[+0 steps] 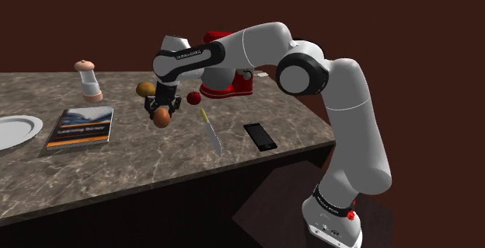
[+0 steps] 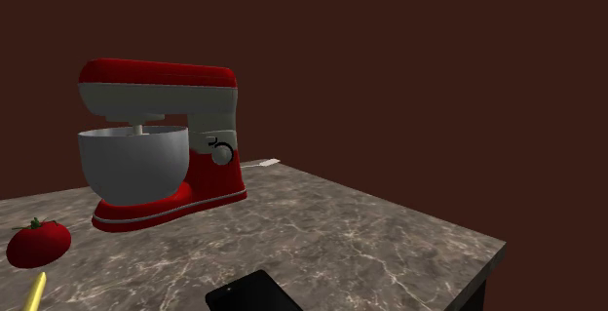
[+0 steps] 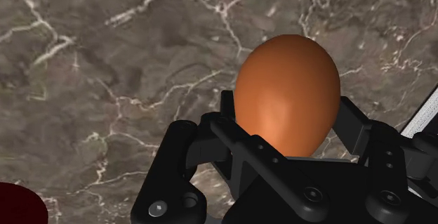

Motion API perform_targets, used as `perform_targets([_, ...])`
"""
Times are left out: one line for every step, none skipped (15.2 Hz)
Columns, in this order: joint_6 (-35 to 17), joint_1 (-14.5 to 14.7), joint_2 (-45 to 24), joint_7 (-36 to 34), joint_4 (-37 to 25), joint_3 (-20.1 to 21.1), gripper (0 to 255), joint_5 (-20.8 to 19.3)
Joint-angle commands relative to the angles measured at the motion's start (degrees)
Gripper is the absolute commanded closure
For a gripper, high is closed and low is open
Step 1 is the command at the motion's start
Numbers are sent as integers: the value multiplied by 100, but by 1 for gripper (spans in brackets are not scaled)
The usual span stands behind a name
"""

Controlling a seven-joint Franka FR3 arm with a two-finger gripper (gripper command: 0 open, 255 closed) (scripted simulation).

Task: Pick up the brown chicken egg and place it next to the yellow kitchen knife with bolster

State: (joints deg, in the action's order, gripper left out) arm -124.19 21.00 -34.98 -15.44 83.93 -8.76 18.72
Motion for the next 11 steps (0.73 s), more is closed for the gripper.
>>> perform_targets([-1,0,0,0,-1,0,255,0])
perform_targets([-1,0,0,0,-2,0,0,0])
perform_targets([-1,0,1,0,-1,0,0,0])
perform_targets([0,0,1,0,-2,0,0,0])
perform_targets([0,0,0,0,-2,0,0,0])
perform_targets([0,0,0,0,-2,0,0,0])
perform_targets([0,0,1,0,-2,0,0,0])
perform_targets([125,-8,106,-14,-21,-20,0,-25])
perform_targets([255,-17,206,-29,-49,-39,0,-51])
perform_targets([388,-27,301,-44,-88,-58,0,-76])
perform_targets([496,-36,372,-56,-125,-72,0,-95])
